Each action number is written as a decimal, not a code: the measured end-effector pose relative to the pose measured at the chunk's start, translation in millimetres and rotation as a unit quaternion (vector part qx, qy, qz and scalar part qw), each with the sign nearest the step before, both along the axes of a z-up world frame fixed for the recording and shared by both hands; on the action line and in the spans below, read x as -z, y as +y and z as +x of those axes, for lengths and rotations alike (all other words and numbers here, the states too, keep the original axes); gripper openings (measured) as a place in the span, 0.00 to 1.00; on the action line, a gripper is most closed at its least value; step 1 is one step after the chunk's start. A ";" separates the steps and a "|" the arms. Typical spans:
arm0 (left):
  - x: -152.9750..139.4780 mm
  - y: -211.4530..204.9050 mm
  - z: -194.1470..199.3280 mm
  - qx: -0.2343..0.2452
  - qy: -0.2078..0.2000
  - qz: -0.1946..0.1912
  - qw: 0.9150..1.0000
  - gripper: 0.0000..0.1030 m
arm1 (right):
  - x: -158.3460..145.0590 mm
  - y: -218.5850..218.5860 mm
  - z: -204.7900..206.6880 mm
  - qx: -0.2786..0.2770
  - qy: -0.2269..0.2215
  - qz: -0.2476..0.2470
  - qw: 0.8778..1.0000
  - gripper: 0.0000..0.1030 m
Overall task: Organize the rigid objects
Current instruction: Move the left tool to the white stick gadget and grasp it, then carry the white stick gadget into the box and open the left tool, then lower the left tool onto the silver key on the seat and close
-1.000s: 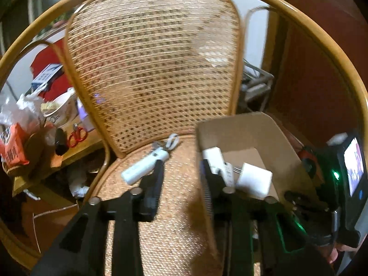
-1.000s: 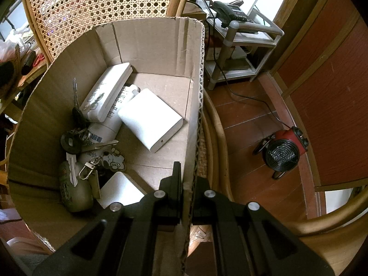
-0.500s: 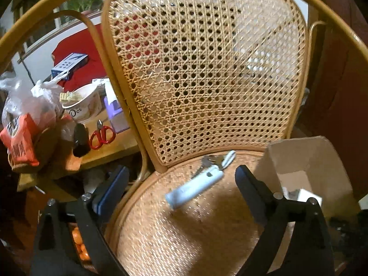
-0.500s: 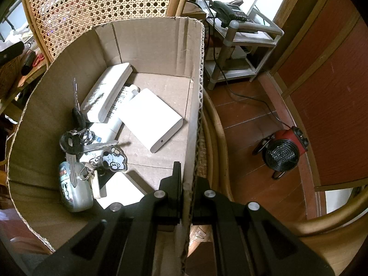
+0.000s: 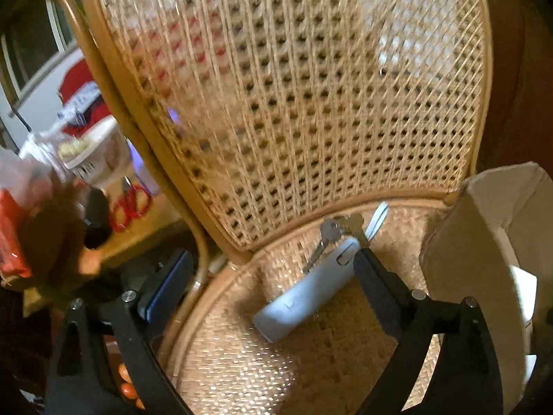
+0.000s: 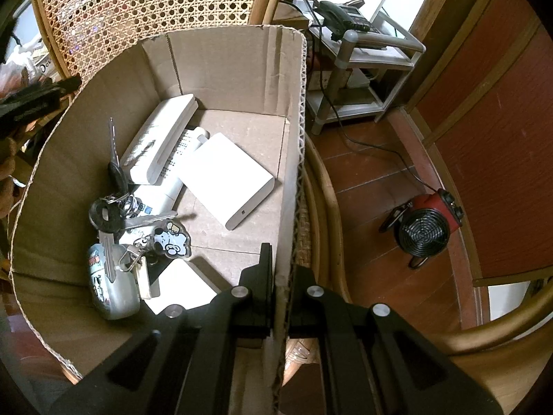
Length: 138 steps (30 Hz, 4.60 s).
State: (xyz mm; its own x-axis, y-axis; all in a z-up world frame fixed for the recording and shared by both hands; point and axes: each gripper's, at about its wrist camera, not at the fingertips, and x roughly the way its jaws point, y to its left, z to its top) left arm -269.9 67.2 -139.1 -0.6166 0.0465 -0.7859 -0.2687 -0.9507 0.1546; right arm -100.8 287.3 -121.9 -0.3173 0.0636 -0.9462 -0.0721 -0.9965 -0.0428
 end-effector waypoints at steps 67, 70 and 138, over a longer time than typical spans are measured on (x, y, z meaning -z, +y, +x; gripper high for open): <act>-139.2 53.7 164.2 0.075 0.057 0.072 0.993 0.26 | 3.0 4.4 0.7 0.004 -0.006 -0.004 1.000 0.06; -130.5 71.0 170.3 0.095 0.041 0.066 0.992 0.26 | 3.0 4.3 0.7 0.004 -0.006 -0.004 1.000 0.06; -52.3 -0.4 37.6 0.012 0.007 0.098 0.995 0.84 | 0.9 3.7 -5.9 0.012 -0.005 -0.007 1.000 0.06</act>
State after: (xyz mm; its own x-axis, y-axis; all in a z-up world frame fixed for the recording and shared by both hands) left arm -232.3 66.9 -86.8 -0.6245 0.2126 -0.7516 -0.2908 -0.9564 -0.0289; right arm -106.7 291.0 -122.9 -0.3061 0.0578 -0.9502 -0.0961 -0.9949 -0.0296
